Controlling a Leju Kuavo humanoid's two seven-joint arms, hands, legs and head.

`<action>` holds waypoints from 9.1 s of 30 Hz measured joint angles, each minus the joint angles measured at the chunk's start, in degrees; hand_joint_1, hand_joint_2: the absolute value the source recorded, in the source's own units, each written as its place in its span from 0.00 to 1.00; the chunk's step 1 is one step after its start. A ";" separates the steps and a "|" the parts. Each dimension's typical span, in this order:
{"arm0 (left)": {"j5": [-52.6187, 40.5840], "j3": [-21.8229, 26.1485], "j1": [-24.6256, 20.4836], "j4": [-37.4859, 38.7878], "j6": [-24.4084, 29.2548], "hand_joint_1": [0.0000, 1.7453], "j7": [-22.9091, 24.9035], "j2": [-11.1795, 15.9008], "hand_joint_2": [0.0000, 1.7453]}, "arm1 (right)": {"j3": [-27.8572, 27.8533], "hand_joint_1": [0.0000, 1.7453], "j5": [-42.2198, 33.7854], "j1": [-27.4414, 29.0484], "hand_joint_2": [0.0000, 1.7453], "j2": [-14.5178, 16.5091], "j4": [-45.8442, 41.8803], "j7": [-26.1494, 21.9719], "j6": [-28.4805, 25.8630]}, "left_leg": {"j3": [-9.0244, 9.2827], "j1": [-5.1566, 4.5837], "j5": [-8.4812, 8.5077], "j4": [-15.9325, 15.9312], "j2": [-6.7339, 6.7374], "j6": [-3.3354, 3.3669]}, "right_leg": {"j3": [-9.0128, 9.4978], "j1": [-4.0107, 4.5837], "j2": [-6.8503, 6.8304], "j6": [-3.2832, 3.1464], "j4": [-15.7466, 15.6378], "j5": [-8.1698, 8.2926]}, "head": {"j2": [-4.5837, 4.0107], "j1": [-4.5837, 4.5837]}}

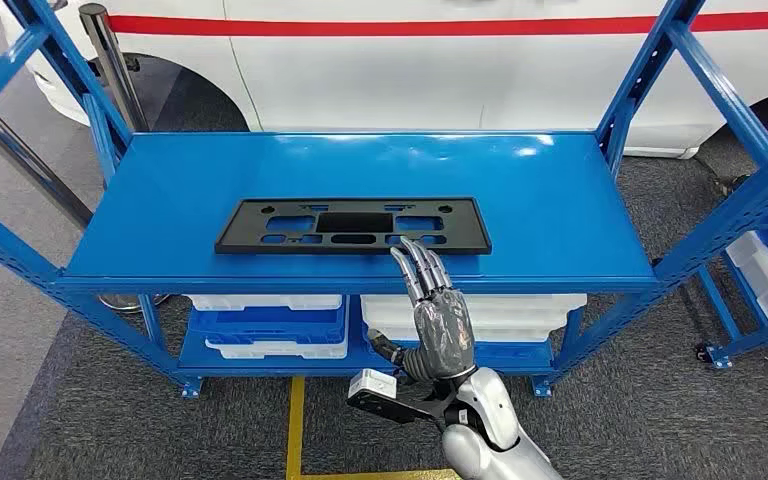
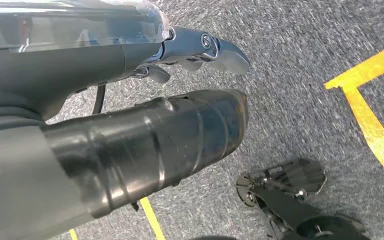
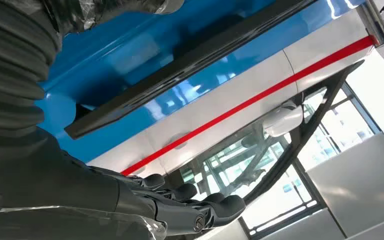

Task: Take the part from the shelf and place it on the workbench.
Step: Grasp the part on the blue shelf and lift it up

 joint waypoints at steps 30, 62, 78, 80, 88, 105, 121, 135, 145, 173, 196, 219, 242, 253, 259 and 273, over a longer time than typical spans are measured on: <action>-0.99 -0.02 -0.21 0.22 -0.15 0.00 0.47 0.02 0.00 | -0.96 0.00 1.82 -2.86 1.00 -1.10 1.73 1.81 1.38 | -0.48 0.11 1.30 -0.92 -0.24 0.45 | -0.99 0.59 0.05 0.23 0.97 -0.15 | 0.00 -0.20; -2.97 -0.09 -0.68 0.27 -0.45 0.00 0.45 -0.07 0.00 | -1.20 0.00 4.49 -5.91 1.00 -2.41 6.69 3.71 3.64 | 0.28 0.45 -0.97 0.76 -0.36 -0.21 | -1.08 0.14 -0.01 0.25 0.48 0.36 | 0.00 -0.52; -3.53 -0.14 -0.77 0.30 -0.50 0.00 0.38 -0.01 0.00 | -0.86 0.00 4.91 -6.81 1.00 -2.38 7.10 3.80 4.98 | -2.20 0.73 3.66 -1.25 -0.50 1.69 | 1.23 0.15 0.07 2.31 5.02 -6.15 | 0.01 -0.49; -3.74 -0.16 -0.93 0.30 -0.50 0.00 0.33 -0.01 0.00 | -0.65 0.00 5.16 -7.24 1.00 -2.38 7.34 3.80 5.61 | -1.64 0.72 3.18 -1.31 -0.48 2.11 | -3.50 -0.07 0.03 2.61 12.83 -8.69 | 0.00 -0.44; -4.35 -0.17 -1.11 0.32 1.78 0.00 1.42 -0.05 0.00 | 0.99 0.00 5.51 -8.87 1.00 -2.04 8.90 4.10 6.44 | 1.37 0.44 0.38 -1.16 -0.73 0.97 | -3.09 0.06 0.08 1.73 2.23 1.60 | 0.00 -0.44; -6.00 -0.47 -1.64 0.32 3.79 0.00 2.56 0.40 0.00 | 2.97 0.00 5.46 -10.43 1.00 -0.64 10.03 4.37 7.17 | 2.52 0.50 0.19 -2.62 -0.61 0.04 | -2.29 0.27 0.37 0.82 1.58 0.64 | 0.00 -0.47; -8.57 -1.51 -1.94 0.32 3.87 0.00 3.63 0.40 0.00 | 8.88 0.00 -5.37 -14.35 1.00 1.35 5.35 -0.50 17.77 | 2.71 0.41 0.21 -2.50 -0.61 -0.02 | -2.11 0.14 0.35 0.83 1.58 0.68 | 0.00 -0.48; -8.63 -1.55 -2.03 0.32 3.86 0.00 3.69 0.40 0.00 | 11.23 0.00 -6.07 -15.74 1.00 1.92 3.62 -0.55 18.83 | 2.71 0.41 0.21 -2.48 -0.62 -0.02 | -2.09 0.14 0.34 0.83 1.58 0.68 | 0.00 -0.47; -8.43 -1.55 -2.02 0.32 3.99 0.00 3.91 0.40 0.00 | 14.49 0.00 -10.39 -16.28 1.00 2.32 0.43 -2.04 27.24 | 2.70 0.41 0.20 -2.48 -0.61 -0.02 | -2.11 0.16 0.35 0.83 1.58 0.68 | 0.00 -0.47; -8.19 -1.53 -1.82 0.32 4.10 0.00 3.91 0.40 0.00 | 18.44 0.00 -12.75 -15.37 1.00 1.47 -2.40 -1.72 27.35 | 2.69 0.40 0.20 -2.45 -0.61 -0.02 | -2.10 0.15 0.34 0.84 1.58 0.68 | 0.00 -0.47; -8.43 -1.53 -1.77 0.32 4.10 0.00 3.78 0.40 0.00 | 19.79 0.00 -14.12 -13.95 1.00 0.66 -3.15 -3.54 29.20 | 2.69 0.40 0.19 -2.45 -0.61 -0.02 | -2.10 0.15 0.34 0.84 1.58 0.68 | 0.00 -0.47; -8.62 -1.36 -1.06 0.32 4.94 0.00 3.62 0.45 0.00 | 20.22 0.00 -13.31 -14.38 1.00 -8.04 -0.53 -0.13 34.41 | 2.70 0.38 0.15 -2.41 -0.59 -0.02 | -2.08 0.12 0.33 0.85 1.58 0.68 | 0.00 -0.47; -8.94 -1.33 -0.94 0.32 4.94 0.00 3.46 0.45 0.00 | 19.19 0.00 -12.39 -13.99 1.00 -9.54 -0.11 0.02 33.26 | 2.69 0.38 0.14 -2.41 -0.59 -0.02 | -2.08 0.12 0.34 0.85 1.58 0.68 | 0.00 -0.47; -9.22 -1.27 -0.84 0.32 4.89 0.00 3.60 0.45 0.00 | 17.12 0.00 -8.95 -13.97 1.00 -9.77 -0.33 1.41 30.08 | 2.70 0.38 0.15 -2.41 -0.59 -0.02 | -2.08 0.12 0.34 0.85 1.58 0.68 | 0.00 -0.47; -9.39 -1.26 -0.79 0.32 4.91 0.00 3.61 0.45 0.00 | 16.64 0.00 -7.42 -13.91 1.00 -9.86 -0.33 2.22 28.86 | 2.70 0.38 0.14 -2.41 -0.59 -0.02 | -2.08 0.12 0.34 0.85 1.58 0.68 | 0.00 -0.47; -10.27 -1.07 -0.70 0.32 5.08 0.00 3.57 0.44 0.00 | 14.77 0.00 -4.45 -13.02 1.00 -10.36 -0.04 4.36 25.74 | 2.70 0.38 0.14 -2.41 -0.59 -0.02 | -2.08 0.12 0.34 0.85 1.58 0.68 | 0.00 -0.47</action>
